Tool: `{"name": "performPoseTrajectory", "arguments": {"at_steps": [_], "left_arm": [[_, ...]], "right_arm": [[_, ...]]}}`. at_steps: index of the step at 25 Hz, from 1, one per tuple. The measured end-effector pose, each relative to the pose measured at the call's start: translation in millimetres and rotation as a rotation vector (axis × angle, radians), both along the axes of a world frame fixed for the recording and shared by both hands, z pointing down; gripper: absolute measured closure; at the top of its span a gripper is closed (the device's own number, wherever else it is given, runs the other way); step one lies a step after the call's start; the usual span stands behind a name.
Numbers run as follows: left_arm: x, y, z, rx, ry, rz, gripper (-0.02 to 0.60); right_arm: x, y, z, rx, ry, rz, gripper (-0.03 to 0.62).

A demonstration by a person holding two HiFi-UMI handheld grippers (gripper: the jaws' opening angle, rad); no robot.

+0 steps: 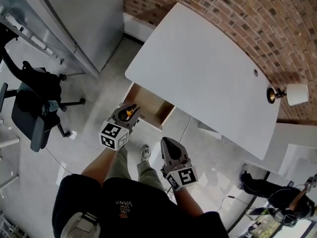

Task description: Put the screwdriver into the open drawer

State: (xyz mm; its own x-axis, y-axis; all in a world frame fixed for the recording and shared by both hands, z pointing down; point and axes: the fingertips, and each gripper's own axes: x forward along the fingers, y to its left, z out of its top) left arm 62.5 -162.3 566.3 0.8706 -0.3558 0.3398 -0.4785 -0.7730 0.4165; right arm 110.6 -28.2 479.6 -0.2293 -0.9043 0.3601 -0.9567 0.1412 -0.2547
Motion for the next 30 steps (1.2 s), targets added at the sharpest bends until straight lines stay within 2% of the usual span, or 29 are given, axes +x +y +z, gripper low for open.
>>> {"name": "performPoseTrajectory", "arguments": {"at_steps": [11, 18, 23, 30], "left_arm": [[38.8, -45.6, 81.8, -0.054, -0.032, -0.026, 0.502], [58.0, -66.2, 126.4, -0.125, -0.063, -0.073, 0.502], [68.3, -75.2, 158.9, -0.146, -0.119, -0.077, 0.502], [70.9, -84.1, 203.0, -0.239, -0.151, -0.141, 0.502]], "right_arm": [[6.7, -1.7, 48.9, -0.098, 0.004, 0.018, 0.6], [11.6, -8.7, 58.6, -0.088, -0.038, 0.072, 0.6], [7.1, -0.3, 75.4, -0.12, -0.061, 0.078, 0.6], [1.2, 1.2, 84.0, -0.136, -0.096, 0.11, 0.6]]}}
